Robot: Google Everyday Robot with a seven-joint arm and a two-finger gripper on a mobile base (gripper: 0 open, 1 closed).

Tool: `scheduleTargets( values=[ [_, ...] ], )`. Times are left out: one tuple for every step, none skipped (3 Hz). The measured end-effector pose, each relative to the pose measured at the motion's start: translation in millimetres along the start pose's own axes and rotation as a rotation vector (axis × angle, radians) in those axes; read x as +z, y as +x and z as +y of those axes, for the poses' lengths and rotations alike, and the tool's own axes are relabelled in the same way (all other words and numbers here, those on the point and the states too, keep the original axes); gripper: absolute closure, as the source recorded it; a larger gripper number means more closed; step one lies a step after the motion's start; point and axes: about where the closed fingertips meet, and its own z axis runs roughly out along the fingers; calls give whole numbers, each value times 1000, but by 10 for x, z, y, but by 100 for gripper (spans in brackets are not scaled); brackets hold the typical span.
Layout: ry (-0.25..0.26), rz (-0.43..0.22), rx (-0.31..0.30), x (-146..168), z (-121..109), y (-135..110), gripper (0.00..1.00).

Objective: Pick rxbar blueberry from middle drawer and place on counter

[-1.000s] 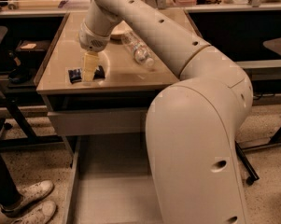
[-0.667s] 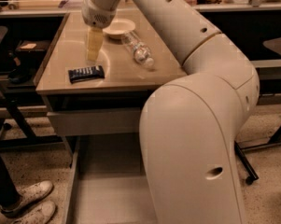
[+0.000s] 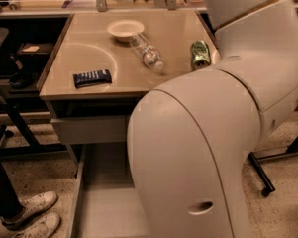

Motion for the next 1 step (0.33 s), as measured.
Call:
scheduleTargets(
  values=[
    [74, 13, 23, -166, -176, 75, 0]
  ],
)
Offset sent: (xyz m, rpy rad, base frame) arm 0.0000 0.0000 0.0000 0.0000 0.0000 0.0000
